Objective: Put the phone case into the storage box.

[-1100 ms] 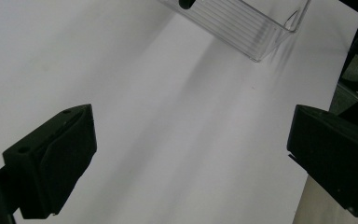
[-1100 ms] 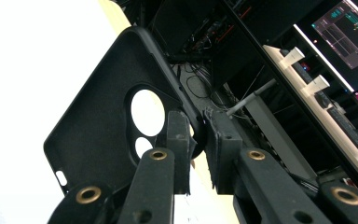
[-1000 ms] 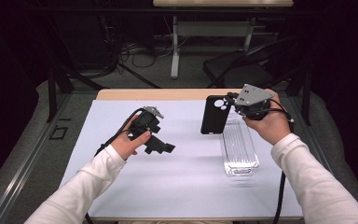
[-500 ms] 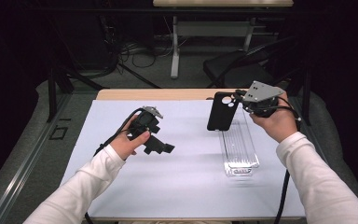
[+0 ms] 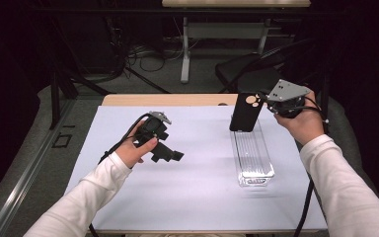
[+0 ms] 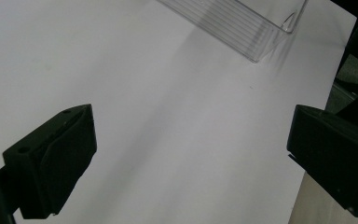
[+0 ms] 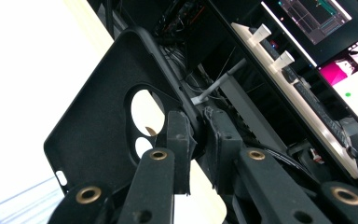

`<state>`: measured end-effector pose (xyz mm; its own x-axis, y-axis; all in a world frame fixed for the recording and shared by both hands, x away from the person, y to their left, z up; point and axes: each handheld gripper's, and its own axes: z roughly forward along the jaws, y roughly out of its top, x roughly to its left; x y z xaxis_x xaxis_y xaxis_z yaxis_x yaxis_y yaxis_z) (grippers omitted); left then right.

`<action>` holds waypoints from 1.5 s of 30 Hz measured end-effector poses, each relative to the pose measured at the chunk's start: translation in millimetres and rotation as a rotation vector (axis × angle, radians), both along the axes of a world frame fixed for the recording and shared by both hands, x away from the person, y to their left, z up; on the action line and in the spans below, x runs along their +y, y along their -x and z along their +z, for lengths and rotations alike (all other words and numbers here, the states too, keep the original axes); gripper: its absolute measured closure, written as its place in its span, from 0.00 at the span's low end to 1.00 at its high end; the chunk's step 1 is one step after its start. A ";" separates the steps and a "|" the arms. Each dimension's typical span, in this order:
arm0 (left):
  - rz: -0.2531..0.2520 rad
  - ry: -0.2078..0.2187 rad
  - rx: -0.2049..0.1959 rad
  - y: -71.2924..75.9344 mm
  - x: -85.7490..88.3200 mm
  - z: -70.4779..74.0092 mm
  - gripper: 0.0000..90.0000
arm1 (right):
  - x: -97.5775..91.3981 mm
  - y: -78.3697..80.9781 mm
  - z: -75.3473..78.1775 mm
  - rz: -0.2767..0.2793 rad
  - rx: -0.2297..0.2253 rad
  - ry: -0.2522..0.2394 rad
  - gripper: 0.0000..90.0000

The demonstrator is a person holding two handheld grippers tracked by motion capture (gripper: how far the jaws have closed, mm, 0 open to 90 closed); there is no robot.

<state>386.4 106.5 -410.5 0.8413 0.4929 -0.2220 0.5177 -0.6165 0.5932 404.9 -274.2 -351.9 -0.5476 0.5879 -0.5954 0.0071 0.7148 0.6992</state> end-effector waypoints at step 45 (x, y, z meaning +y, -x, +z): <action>0.030 -0.010 0.010 -4.7 11.2 -4.6 0.02 | -3.8 -46.7 -40.0 -0.005 -0.056 0.119 0.90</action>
